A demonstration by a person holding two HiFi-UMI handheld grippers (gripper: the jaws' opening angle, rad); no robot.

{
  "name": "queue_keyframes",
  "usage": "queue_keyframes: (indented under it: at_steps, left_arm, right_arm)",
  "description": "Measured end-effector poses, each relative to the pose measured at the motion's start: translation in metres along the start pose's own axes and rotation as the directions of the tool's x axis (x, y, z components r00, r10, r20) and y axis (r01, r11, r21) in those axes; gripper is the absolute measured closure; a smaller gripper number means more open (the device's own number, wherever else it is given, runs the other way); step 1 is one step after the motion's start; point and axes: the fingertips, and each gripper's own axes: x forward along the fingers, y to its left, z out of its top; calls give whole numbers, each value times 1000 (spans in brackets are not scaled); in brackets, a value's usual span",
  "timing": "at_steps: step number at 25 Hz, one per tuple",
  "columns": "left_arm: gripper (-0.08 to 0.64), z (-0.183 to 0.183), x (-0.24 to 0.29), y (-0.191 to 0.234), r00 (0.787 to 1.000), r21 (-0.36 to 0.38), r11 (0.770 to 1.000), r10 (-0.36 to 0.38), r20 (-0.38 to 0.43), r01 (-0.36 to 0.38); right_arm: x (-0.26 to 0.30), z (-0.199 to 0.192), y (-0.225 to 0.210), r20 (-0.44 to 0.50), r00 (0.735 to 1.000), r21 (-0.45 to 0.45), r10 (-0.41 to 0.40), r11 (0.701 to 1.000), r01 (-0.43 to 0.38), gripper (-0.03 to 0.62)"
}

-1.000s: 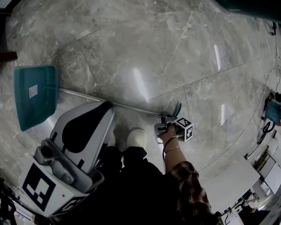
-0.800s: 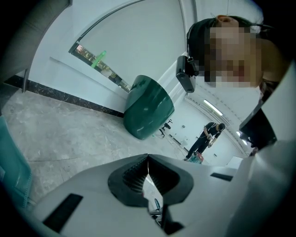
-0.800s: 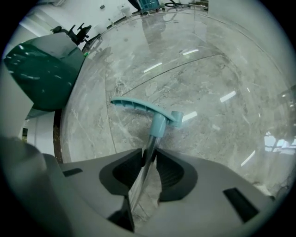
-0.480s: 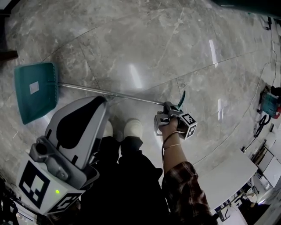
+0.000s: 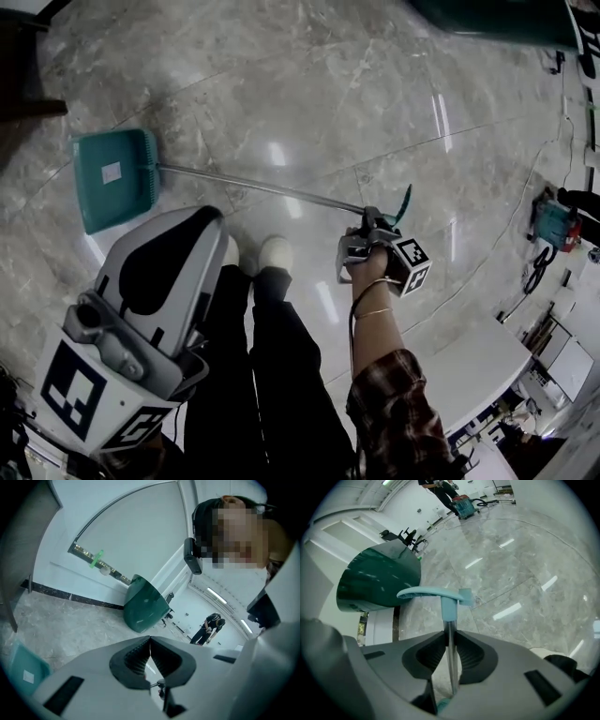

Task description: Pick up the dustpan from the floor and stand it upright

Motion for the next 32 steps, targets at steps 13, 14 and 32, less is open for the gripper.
queue_keyframes:
  at_steps: [13,14,32]
  left_arm:
    - [548,133,-107,-61,975,2,993,113,191,-115]
    - [548,140,-117,-63,969,-6,991,132,208,-133]
    - [548,202,-293,-80,885,-103,957,291,363,-273]
  right_arm:
    - [-123,6,182,48,991,-260,128,959,-112,506]
    - [-131,3,198,34,989,-289,145,949,-129,506]
    - [-245,-180,322,-166,959,-680,230,678,-280,488]
